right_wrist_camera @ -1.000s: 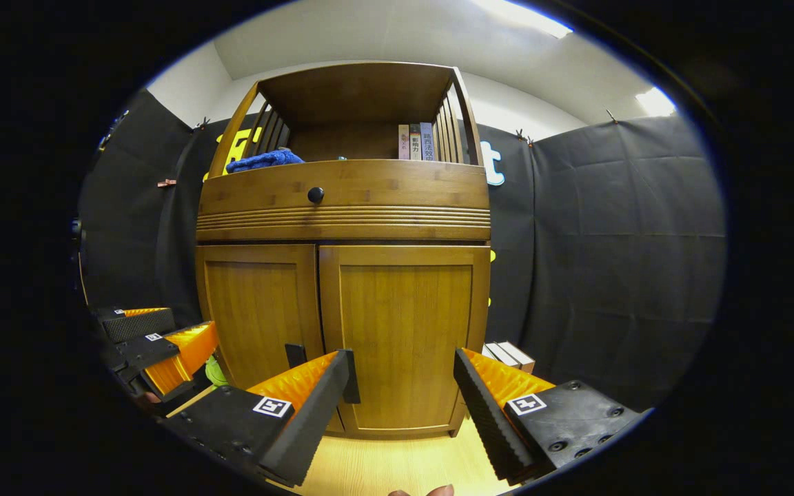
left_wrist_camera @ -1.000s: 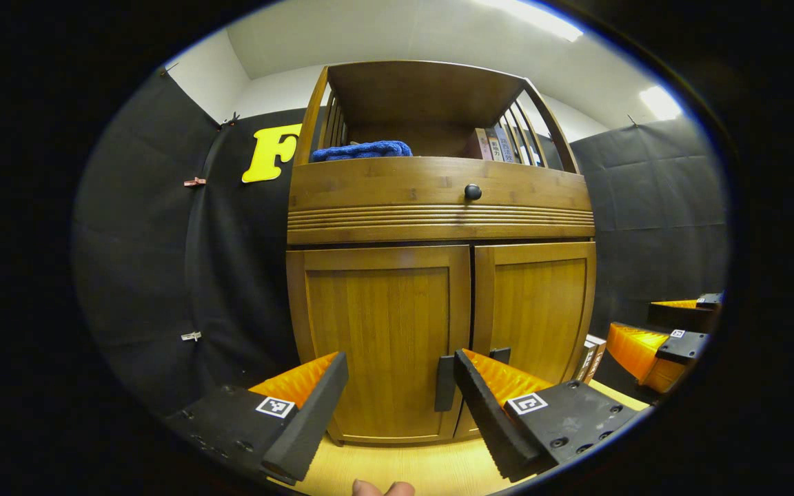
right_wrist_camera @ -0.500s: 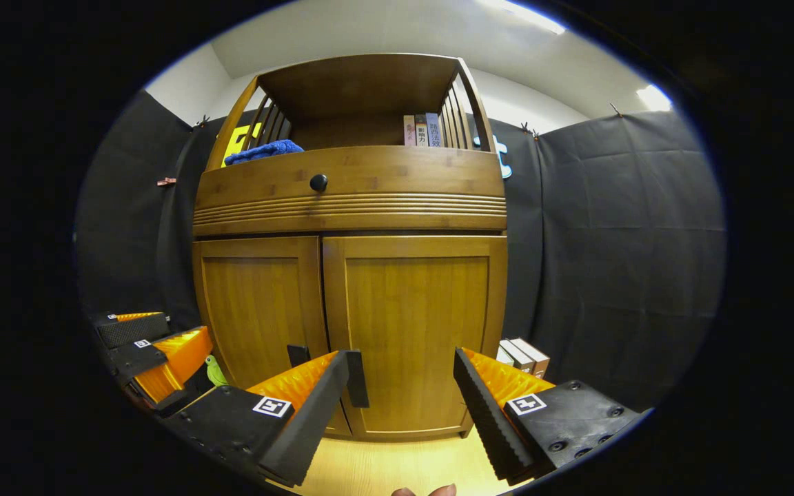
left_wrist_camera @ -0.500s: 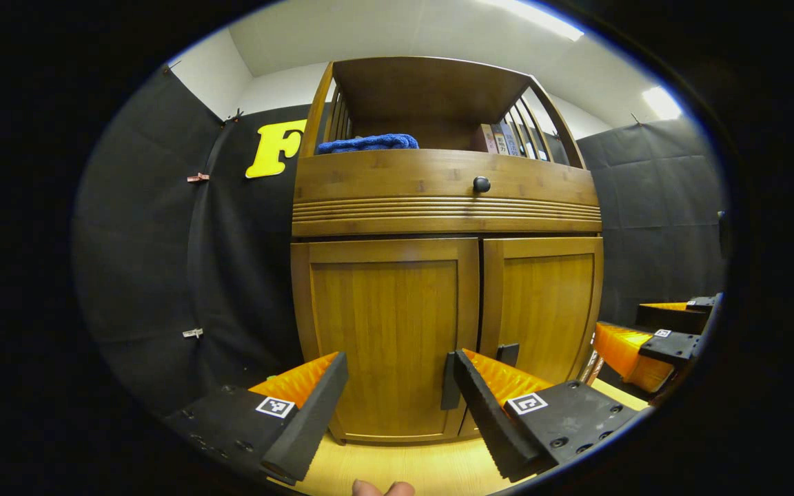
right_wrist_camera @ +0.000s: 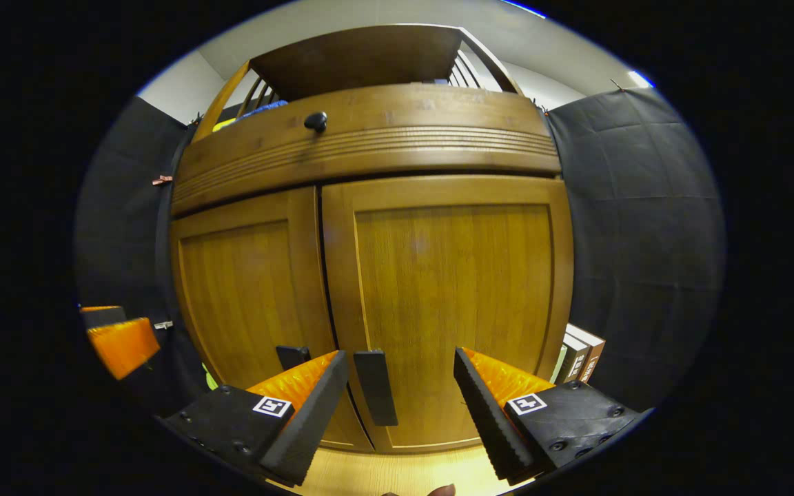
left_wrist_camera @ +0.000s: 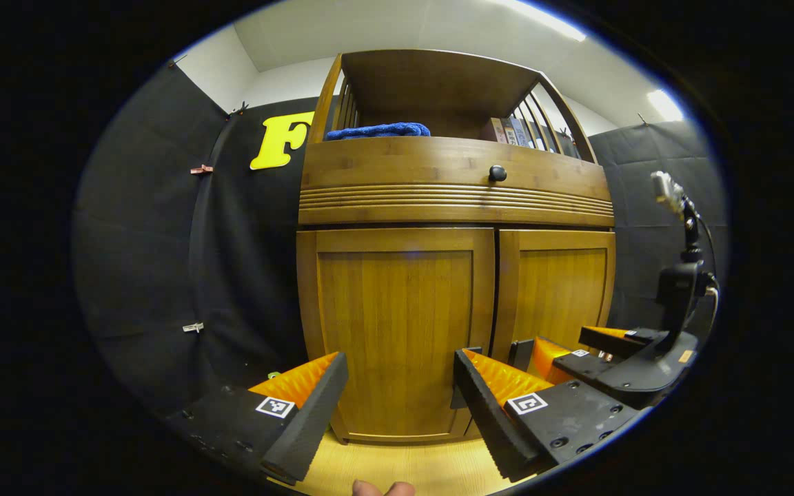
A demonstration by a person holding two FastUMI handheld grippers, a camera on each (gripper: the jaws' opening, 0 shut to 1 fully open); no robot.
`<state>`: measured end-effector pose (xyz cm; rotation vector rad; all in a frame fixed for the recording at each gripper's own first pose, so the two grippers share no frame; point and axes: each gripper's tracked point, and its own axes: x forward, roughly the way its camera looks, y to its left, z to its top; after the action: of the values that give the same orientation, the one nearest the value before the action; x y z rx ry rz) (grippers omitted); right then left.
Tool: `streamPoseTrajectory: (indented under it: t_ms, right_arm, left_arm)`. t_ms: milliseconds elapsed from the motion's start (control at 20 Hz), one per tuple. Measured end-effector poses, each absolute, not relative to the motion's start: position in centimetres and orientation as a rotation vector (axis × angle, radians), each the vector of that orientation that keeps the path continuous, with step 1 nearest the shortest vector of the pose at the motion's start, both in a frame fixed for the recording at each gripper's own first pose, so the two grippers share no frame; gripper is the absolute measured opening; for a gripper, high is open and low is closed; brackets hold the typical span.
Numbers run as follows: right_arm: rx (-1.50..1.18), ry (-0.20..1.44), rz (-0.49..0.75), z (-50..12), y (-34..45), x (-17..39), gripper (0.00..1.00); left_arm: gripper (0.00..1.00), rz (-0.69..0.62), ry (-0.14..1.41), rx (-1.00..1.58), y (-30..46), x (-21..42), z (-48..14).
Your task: Open the right door of the double-door shoe cabinet with the right hand, and open the left door with the left hand.
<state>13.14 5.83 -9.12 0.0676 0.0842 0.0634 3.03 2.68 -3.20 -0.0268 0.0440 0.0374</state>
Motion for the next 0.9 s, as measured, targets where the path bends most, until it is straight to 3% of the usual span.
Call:
streamPoseTrajectory:
  t_ms: [200,350,450,500,650,850,900]
  right_arm:
    - [0.044,0.115,0.079,-12.0,7.0,16.1,0.98]
    - [0.046,0.154,0.077,-14.0,7.7,17.2,0.98]
    - [0.073,0.184,0.081,-15.2,8.3,17.5,0.86]
    - [0.089,0.191,0.097,-15.5,9.0,17.6,0.67]
    - [0.06,0.192,0.095,-15.8,9.3,17.9,0.39]
    - [0.048,0.199,0.117,-15.7,9.2,17.7,0.28]
    - [0.043,0.203,0.127,-15.8,9.2,17.7,0.2]
  left_arm:
    - [1.0,0.052,0.044,-0.028,3.8,3.7,-3.5]
    - [0.96,0.064,0.046,-0.038,4.7,4.1,-3.4]
    - [0.96,0.069,0.046,-0.036,5.1,4.3,-3.4]
    - [0.96,0.071,0.048,-0.031,5.4,4.5,-3.5]
    - [0.96,0.074,0.047,-0.032,5.8,4.4,-3.4]
    - [0.96,0.07,0.045,-0.025,5.9,4.2,-3.4]
    - [0.96,0.067,0.045,-0.025,5.8,4.0,-3.4]
